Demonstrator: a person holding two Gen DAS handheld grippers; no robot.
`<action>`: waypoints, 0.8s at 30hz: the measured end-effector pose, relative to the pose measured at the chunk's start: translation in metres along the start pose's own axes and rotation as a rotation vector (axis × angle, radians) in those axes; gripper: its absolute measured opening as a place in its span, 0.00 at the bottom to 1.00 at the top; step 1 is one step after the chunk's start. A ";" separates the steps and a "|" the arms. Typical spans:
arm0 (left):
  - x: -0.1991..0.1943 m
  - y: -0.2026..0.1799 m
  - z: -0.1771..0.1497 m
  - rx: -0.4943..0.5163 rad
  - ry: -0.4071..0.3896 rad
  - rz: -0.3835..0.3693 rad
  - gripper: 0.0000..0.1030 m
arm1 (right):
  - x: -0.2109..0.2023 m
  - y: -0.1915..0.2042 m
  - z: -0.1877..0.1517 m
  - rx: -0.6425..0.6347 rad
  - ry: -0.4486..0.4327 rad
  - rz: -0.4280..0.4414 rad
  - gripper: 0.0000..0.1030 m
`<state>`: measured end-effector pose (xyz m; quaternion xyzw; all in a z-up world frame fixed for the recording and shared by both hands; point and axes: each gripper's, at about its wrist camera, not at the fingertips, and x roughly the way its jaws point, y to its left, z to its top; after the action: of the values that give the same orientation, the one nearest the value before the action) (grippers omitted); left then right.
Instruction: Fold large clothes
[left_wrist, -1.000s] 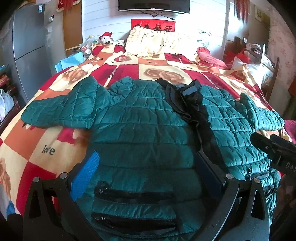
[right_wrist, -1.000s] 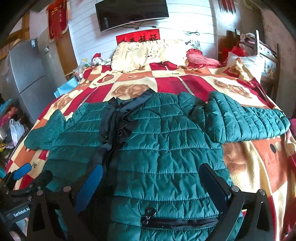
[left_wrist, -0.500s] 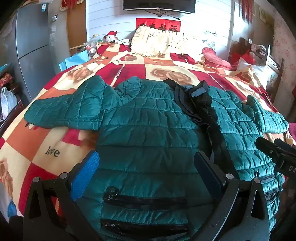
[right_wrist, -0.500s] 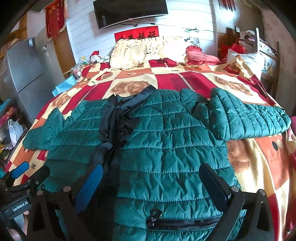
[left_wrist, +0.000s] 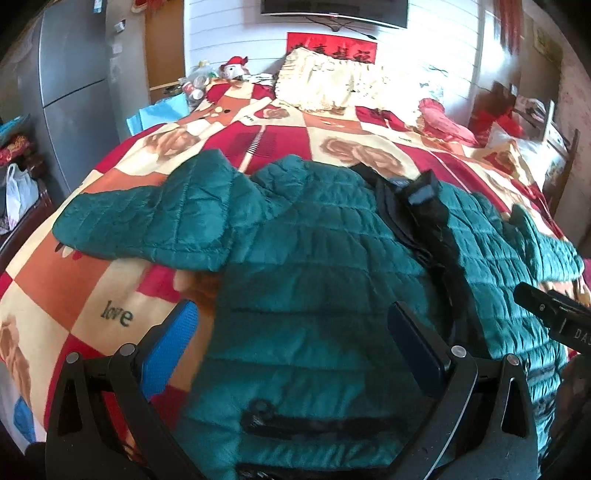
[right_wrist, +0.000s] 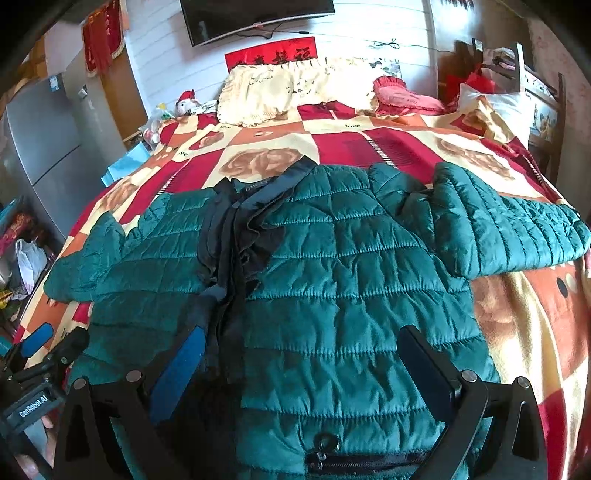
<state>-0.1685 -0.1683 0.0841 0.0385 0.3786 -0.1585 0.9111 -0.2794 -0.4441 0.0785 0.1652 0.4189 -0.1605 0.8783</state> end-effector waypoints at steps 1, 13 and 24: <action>0.002 0.007 0.004 -0.013 0.001 0.005 0.99 | 0.003 0.001 0.004 0.009 0.004 0.001 1.00; 0.045 0.131 0.047 -0.200 0.051 0.170 0.99 | 0.055 0.027 0.043 0.020 0.058 0.053 1.00; 0.077 0.237 0.058 -0.378 0.083 0.251 0.99 | 0.090 0.049 0.051 0.021 0.084 0.069 1.00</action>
<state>-0.0027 0.0253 0.0590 -0.0795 0.4309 0.0317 0.8983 -0.1708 -0.4345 0.0456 0.1954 0.4475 -0.1275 0.8633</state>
